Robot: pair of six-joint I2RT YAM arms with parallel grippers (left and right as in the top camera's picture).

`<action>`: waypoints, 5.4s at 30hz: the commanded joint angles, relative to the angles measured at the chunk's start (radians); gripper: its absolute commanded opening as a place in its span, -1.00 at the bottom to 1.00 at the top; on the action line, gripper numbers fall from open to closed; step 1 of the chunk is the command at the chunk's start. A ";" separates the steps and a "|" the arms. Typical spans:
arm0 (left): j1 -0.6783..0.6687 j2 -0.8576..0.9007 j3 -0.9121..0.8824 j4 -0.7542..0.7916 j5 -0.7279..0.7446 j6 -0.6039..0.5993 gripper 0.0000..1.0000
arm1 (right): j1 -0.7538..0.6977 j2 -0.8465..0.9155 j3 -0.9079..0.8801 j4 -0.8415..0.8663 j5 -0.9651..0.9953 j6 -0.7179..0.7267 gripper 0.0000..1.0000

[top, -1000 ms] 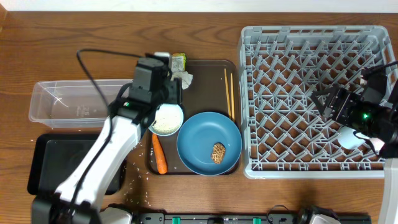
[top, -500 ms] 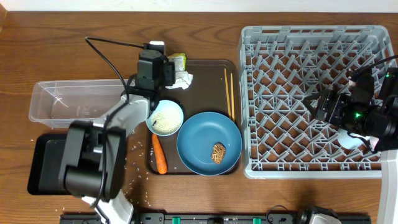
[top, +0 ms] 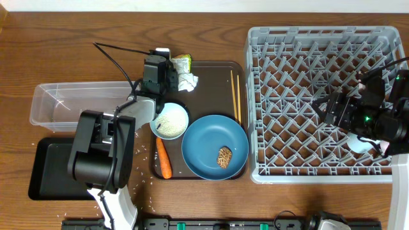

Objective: Sort waste into correct bins and load items into the dishwasher rack

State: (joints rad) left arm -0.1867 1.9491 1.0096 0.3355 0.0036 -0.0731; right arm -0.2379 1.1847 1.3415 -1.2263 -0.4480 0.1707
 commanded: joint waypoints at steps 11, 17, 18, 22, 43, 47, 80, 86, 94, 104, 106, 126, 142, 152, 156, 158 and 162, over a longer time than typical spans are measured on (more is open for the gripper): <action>0.003 -0.130 0.008 -0.049 0.078 -0.013 -0.88 | 0.006 -0.001 0.003 -0.002 0.023 -0.019 0.61; 0.025 -0.100 0.008 0.009 -0.047 -0.011 -0.24 | 0.006 -0.001 0.003 -0.002 0.023 -0.019 0.62; 0.032 -0.090 0.008 0.024 -0.046 -0.009 -0.20 | 0.006 -0.001 0.003 -0.002 0.023 -0.019 0.62; 0.060 -0.045 0.008 0.068 -0.039 -0.011 -0.18 | 0.006 -0.001 0.003 -0.002 0.023 -0.019 0.62; 0.045 -0.027 0.008 0.098 0.037 0.002 -0.16 | 0.006 -0.001 0.003 -0.016 0.023 -0.019 0.63; 0.045 -0.026 0.009 0.117 0.039 0.001 -0.16 | 0.006 0.000 0.003 -0.020 0.023 -0.019 0.63; 0.046 0.077 0.051 0.123 0.056 0.017 -0.16 | 0.006 -0.001 0.003 -0.027 0.023 -0.019 0.64; 0.038 0.082 0.050 0.114 0.106 0.016 -0.16 | 0.006 -0.001 0.003 -0.026 0.023 -0.019 0.63; -0.026 0.082 0.050 0.040 0.121 0.018 -0.38 | 0.006 -0.001 0.003 -0.026 0.023 -0.019 0.64; -0.067 0.076 0.051 -0.051 0.120 0.024 -0.23 | 0.006 -0.001 0.003 -0.023 0.023 -0.019 0.63; -0.067 0.074 0.055 -0.045 0.119 0.024 0.11 | 0.006 -0.001 0.003 -0.023 0.023 -0.019 0.63; -0.050 -0.188 0.064 -0.062 0.003 0.040 0.24 | 0.006 -0.001 0.003 -0.005 0.023 -0.019 0.64; 0.013 0.098 0.066 0.325 0.015 0.043 -0.62 | 0.006 -0.001 0.003 -0.007 0.022 -0.019 0.64; 0.009 0.135 0.072 0.196 0.138 0.042 -0.74 | 0.006 -0.001 0.003 -0.008 0.022 -0.019 0.64; -0.002 0.062 0.072 0.011 0.143 0.027 -0.78 | 0.006 -0.001 0.003 -0.006 0.022 -0.019 0.64; -0.005 0.042 0.072 -0.069 0.143 0.013 -0.78 | 0.006 -0.001 0.003 -0.004 0.022 -0.019 0.64; -0.005 0.039 0.072 -0.147 0.144 -0.014 -0.77 | 0.006 -0.001 0.003 -0.004 0.022 -0.019 0.64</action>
State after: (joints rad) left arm -0.1909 2.0121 1.0737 0.2218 0.1356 -0.0570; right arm -0.2379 1.1847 1.3415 -1.2331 -0.4255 0.1703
